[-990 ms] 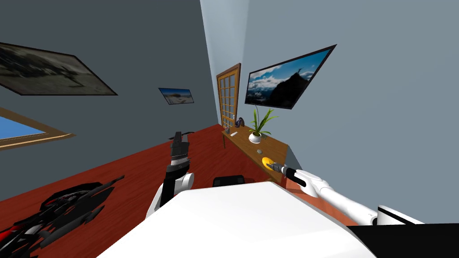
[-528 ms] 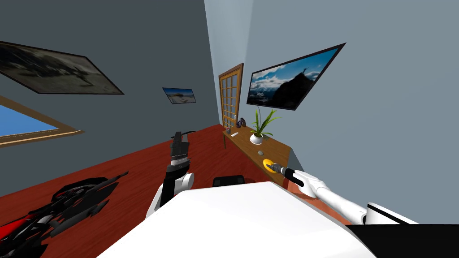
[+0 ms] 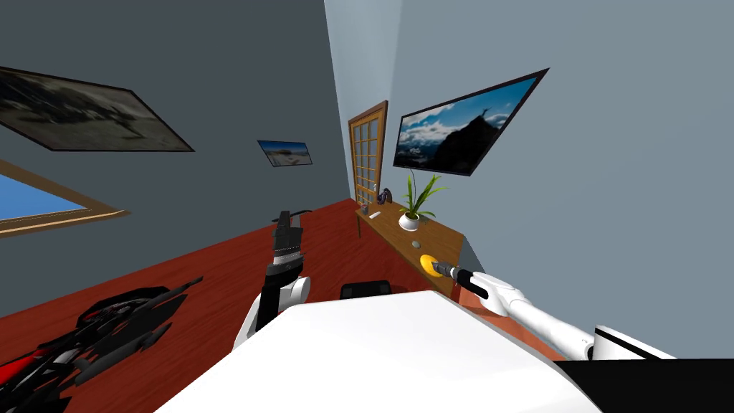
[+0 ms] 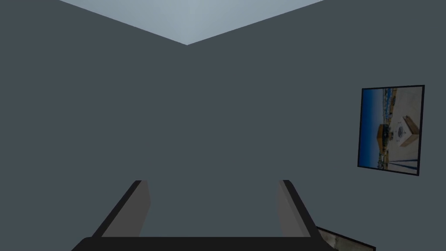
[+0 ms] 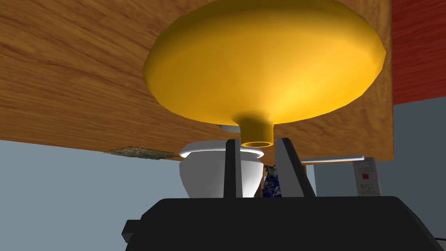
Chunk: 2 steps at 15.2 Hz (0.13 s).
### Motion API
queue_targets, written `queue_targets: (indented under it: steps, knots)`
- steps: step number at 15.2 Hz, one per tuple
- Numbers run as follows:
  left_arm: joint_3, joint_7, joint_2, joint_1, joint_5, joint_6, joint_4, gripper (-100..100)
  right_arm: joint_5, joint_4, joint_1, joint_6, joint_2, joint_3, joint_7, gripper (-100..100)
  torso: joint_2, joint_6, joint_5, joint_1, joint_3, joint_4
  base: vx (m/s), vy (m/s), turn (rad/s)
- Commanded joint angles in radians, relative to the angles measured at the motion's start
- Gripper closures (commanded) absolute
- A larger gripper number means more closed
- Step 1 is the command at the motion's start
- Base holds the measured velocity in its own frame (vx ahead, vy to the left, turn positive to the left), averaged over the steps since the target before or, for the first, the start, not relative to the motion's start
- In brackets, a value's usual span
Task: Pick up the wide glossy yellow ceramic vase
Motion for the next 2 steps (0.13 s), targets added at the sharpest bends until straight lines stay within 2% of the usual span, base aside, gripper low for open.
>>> queue_targets:
  steps: [1,2]
  knots:
    - [0.0,0.0,0.0,0.0,0.0,0.0,0.0,0,-0.003,-0.017,0.007,-0.011,-0.031,0.004,-0.015,100,0.0,0.0,0.0,0.0,0.0,0.0,-0.034,0.065,-0.118]
    - [0.0,0.0,0.0,0.0,0.0,0.0,0.0,0,-0.002,-0.01,0.003,-0.004,-0.016,0.003,-0.007,100,0.001,0.0,0.0,0.001,0.0,0.0,-0.021,0.04,-0.057]
